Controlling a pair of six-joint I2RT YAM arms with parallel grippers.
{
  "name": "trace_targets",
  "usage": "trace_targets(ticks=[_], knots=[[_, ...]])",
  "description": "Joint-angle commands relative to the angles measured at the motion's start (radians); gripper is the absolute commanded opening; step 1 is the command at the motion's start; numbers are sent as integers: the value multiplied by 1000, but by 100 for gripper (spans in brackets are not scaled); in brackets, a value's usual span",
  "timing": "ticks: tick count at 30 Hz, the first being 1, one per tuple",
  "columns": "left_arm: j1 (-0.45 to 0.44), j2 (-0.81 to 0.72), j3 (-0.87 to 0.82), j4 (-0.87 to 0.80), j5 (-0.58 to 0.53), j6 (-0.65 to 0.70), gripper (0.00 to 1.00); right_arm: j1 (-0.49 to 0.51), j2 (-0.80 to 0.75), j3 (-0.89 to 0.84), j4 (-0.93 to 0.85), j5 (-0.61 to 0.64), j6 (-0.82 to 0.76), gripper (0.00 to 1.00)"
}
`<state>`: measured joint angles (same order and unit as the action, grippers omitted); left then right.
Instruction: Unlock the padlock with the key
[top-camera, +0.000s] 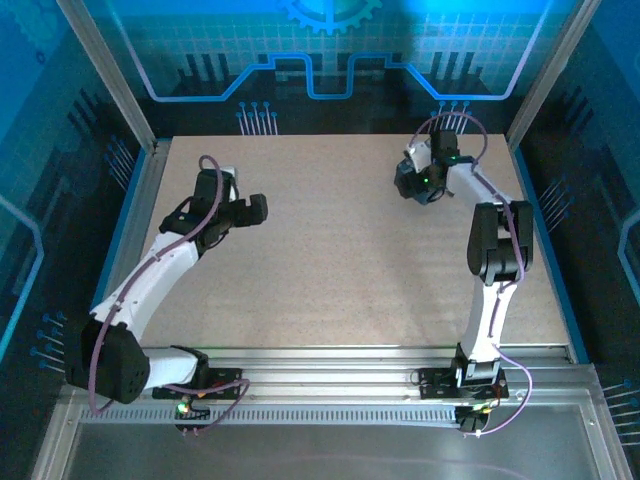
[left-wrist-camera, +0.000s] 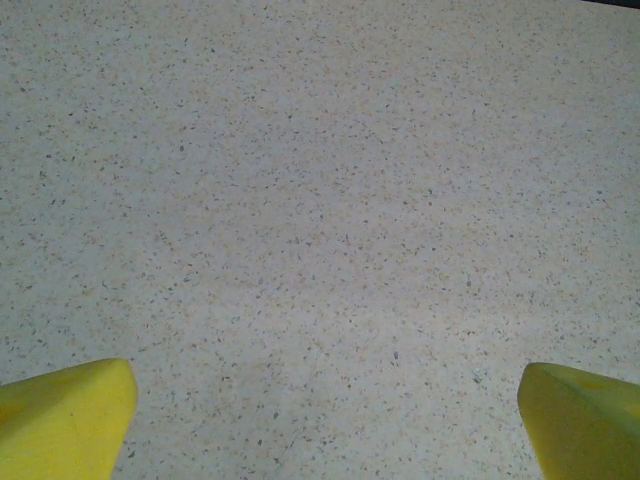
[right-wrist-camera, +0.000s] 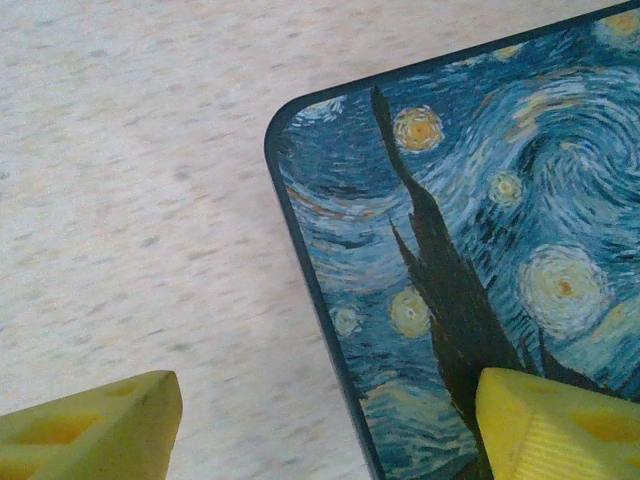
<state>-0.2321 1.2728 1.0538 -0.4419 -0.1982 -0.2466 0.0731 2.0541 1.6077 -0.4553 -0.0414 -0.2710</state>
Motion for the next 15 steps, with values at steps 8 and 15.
trace_targets(ticks=[8,15], knots=[[-7,-95,3,-145,40,-10,99,323,-125,-229,-73,-97,339,77],[-8,-124,-39,-182,101,-125,99,511,-141,-252,35,-157,596,78]])
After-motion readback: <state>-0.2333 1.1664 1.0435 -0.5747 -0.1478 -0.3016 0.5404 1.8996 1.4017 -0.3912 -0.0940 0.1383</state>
